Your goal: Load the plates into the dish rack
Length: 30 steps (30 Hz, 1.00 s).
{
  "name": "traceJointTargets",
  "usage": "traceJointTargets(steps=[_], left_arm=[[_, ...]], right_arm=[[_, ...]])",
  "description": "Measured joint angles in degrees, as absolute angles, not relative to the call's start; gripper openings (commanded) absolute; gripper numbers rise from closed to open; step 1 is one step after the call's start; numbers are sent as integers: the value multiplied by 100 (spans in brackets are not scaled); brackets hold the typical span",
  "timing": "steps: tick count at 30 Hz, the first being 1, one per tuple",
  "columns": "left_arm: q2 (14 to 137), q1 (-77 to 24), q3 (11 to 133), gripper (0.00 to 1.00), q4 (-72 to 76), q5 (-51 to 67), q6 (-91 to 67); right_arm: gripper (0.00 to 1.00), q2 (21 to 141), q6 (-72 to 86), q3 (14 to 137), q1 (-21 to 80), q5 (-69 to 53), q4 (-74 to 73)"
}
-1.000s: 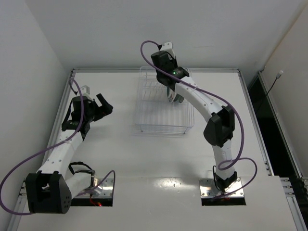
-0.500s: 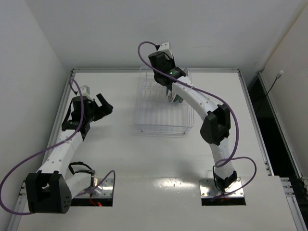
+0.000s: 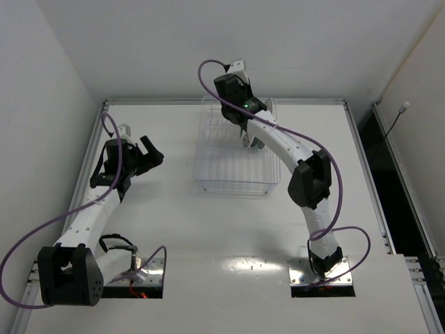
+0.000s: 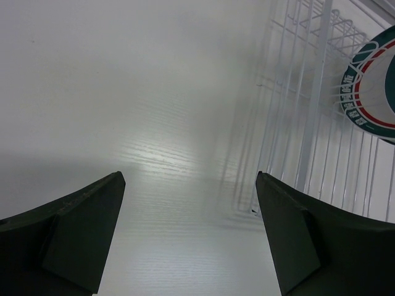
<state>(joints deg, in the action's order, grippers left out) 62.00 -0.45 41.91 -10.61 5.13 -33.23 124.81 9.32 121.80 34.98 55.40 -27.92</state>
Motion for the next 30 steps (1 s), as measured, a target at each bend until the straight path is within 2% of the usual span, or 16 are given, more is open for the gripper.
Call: traceJointTargets(steps=[7,15,19,30], left_arm=[[6230,-45,4191,86,-1059,539,-3323],[6254,-45,4191,86,-1061,567,-3323],[6254,-45,4191,86,-1061,574,-3321],[6313,-45,4191,86,-1059,576,-3321]], right_arm=[[0,12431,491,11555,3640,5544,-2373],[0,12523,213,11439,3802,5625,-2355],[9,12525,279,11467,3778,5537,-2379],[13,12564,626,11699,3581,5068,-2504]])
